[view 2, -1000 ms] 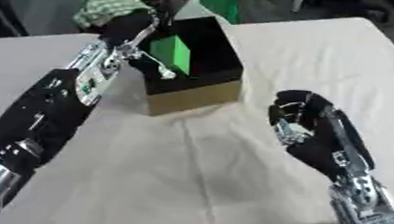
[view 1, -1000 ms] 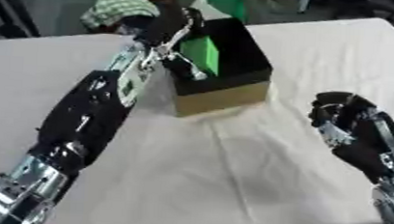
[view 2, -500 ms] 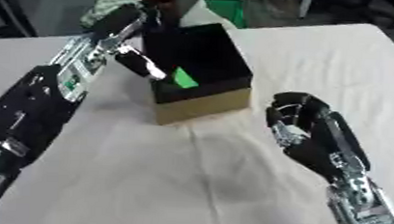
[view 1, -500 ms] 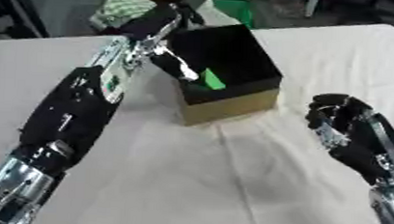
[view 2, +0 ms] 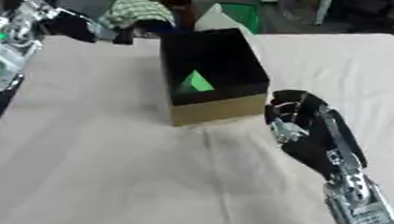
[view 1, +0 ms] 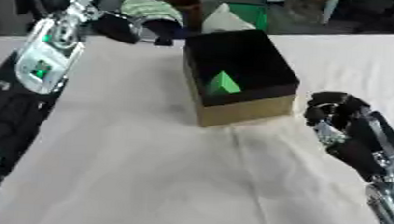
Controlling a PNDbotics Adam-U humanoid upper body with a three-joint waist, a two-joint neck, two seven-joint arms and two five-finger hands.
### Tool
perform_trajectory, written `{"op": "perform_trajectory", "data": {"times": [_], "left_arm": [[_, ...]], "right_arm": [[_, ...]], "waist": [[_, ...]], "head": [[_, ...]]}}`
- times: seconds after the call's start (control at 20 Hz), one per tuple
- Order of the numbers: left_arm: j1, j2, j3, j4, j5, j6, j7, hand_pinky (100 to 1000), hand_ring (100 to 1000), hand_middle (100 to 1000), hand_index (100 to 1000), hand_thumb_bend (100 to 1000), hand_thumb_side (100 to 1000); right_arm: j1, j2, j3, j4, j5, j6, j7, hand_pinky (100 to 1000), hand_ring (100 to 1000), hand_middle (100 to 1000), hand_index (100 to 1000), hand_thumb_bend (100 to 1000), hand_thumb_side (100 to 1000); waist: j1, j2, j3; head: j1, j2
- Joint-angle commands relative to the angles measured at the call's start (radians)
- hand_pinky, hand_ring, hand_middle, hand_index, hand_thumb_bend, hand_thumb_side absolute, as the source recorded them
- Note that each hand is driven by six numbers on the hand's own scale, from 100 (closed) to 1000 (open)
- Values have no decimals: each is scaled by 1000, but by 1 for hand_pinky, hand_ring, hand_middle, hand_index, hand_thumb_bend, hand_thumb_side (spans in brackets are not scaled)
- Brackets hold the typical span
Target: Pick up objects on the table and place them in the box.
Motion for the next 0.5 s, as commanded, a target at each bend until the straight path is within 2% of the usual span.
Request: {"op": "perform_trajectory", "data": {"times": [0.05, 0.1, 0.25, 0.5], "left_arm": [[65, 77, 42, -168, 107, 42, 23, 623, 649, 646, 756, 914, 304], [103, 77, 52, -203, 127, 53, 29, 621, 649, 645, 757, 888, 333], [216, 44, 88, -280, 169, 79, 41, 616, 649, 644, 758, 869, 347], [361, -37, 131, -327, 190, 94, 67, 602, 642, 634, 750, 830, 381]], "right_arm": [[-7, -21, -17, -14, 7, -1, -13, 596, 624, 631, 739, 237, 338], [-7, -21, -19, -14, 7, -1, -16, 596, 624, 631, 741, 237, 336], [-5, -16, -24, -15, 8, -1, -23, 596, 624, 631, 743, 238, 336], [-4, -14, -31, -15, 9, -1, -35, 595, 625, 632, 751, 238, 335]], "waist": [[-6, -16, 14], [-7, -15, 20], [-12, -11, 34], [-15, -7, 51]], "head": [[-6, 11], [-5, 14], [-5, 25], [9, 57]]}}
